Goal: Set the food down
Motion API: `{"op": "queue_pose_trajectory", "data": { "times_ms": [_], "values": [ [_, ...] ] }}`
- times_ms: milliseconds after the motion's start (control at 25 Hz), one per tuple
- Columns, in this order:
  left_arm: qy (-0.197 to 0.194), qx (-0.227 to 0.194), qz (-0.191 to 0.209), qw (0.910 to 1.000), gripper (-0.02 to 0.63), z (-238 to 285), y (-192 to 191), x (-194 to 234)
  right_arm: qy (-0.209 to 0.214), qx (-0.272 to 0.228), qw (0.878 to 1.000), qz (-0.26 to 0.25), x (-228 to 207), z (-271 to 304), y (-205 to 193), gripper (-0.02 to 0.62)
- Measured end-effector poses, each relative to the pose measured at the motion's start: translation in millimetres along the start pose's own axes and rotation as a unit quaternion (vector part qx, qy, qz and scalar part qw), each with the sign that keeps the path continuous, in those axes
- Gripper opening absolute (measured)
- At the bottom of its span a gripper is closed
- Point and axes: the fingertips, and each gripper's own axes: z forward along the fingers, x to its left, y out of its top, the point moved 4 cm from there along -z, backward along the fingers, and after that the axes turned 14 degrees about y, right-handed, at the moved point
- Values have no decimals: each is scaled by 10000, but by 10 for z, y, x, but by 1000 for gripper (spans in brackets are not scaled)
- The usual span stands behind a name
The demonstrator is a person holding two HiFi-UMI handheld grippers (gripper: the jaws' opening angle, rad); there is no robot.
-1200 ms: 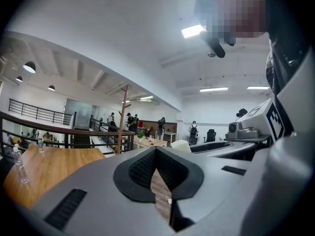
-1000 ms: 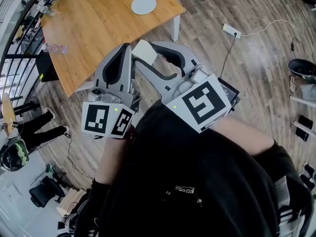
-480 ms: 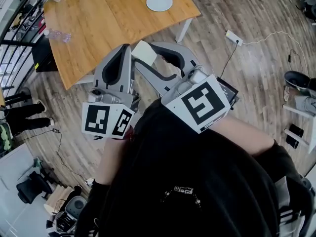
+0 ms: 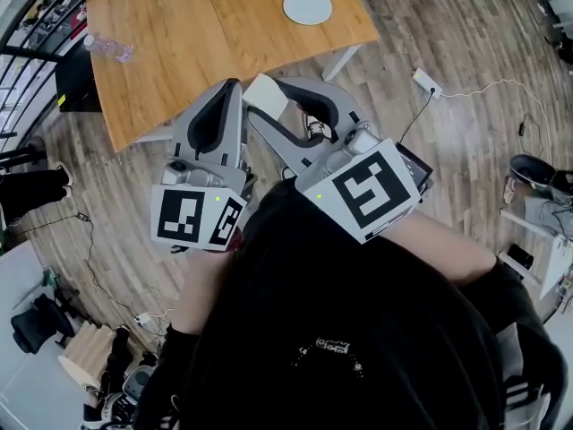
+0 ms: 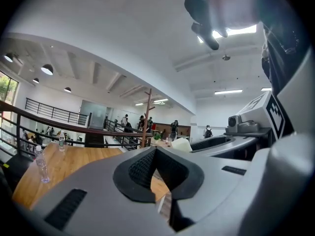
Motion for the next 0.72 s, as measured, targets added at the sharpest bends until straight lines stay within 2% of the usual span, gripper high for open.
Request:
{"op": "queue_pose_trajectory", "data": {
  "times_ms": [240, 720],
  "values": [
    [184, -13, 92, 9998, 3, 323, 105, 119, 195, -52, 9998, -35, -330, 155, 119, 167],
    [415, 48, 253, 9988, 3, 1349, 347, 113, 429, -241, 9988, 43, -1371, 269, 391, 167]
  ]
}}
